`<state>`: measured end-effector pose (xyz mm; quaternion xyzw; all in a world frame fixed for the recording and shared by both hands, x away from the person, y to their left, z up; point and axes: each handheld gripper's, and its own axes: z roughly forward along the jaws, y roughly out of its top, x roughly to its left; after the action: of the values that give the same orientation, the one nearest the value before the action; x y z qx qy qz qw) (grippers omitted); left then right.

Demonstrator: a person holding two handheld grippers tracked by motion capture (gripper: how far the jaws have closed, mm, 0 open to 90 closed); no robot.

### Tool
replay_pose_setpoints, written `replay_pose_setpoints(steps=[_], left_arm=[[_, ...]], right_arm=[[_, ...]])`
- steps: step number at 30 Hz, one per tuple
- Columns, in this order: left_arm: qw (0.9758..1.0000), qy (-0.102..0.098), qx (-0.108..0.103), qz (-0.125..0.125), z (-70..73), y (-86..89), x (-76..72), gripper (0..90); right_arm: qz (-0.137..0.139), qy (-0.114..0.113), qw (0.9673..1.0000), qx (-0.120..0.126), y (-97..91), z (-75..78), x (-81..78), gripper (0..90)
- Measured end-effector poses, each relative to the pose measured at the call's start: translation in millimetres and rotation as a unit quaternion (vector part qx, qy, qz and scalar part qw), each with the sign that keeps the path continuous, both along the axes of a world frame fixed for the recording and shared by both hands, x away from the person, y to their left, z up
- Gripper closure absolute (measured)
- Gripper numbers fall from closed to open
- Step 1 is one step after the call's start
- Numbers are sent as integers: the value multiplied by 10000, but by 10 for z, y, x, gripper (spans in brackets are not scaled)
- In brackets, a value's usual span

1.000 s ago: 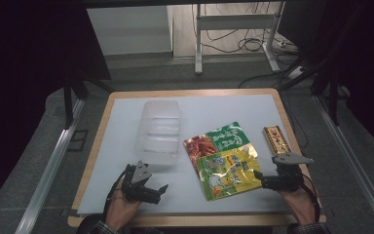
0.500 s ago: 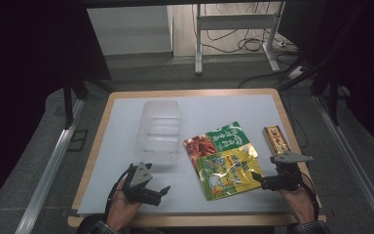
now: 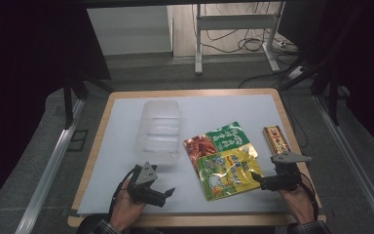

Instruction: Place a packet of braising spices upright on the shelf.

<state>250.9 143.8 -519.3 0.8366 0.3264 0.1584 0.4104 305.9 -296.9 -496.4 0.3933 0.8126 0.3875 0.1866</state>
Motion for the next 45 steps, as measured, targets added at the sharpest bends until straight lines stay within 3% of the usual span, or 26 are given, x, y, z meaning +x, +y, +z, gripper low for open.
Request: replay_pose_setpoints(steps=[7, 12, 16, 21, 23, 24, 26, 32, 39, 45], left_arm=[[9999, 65, -63, -58, 40, -66, 3, 3], [9995, 115, -277, -141, 64, -120, 17, 14], [9994, 87, -194, -272, 75, -220, 35, 29], [9992, 29, -241, -328, 92, -276, 50, 64], [9989, 10, -296, -350, 94, -299, 61, 86], [9989, -10, -304, -369, 94, -326, 73, 101], [9988, -27, -289, -397, 92, -354, 83, 117], [9977, -37, -388, -561, 84, -459, 112, 163], [9971, 12, -271, -707, 45, -650, 164, 235], [9958, -8, -349, -852, 55, -811, 214, 361]], right_arm=[[54, 37, 10000, -15, 8, 2, 0, 18], [89, 29, 9999, -135, 16, 8, 0, 19], [61, 32, 9998, -206, 25, 6, -3, 17], [22, 42, 9998, -169, 21, 1, -2, 11], [-23, 45, 9999, -119, 17, -2, -1, 10], [-87, 82, 9999, 59, 8, 1, -4, 11], [-121, 67, 9997, 180, 3, 13, -10, 12], [-124, 101, 9997, 179, 9, 3, -8, 11], [-124, 47, 9996, 236, -1, 2, -4, 12], [-127, 49, 9996, 229, -5, -1, 0, 12]])
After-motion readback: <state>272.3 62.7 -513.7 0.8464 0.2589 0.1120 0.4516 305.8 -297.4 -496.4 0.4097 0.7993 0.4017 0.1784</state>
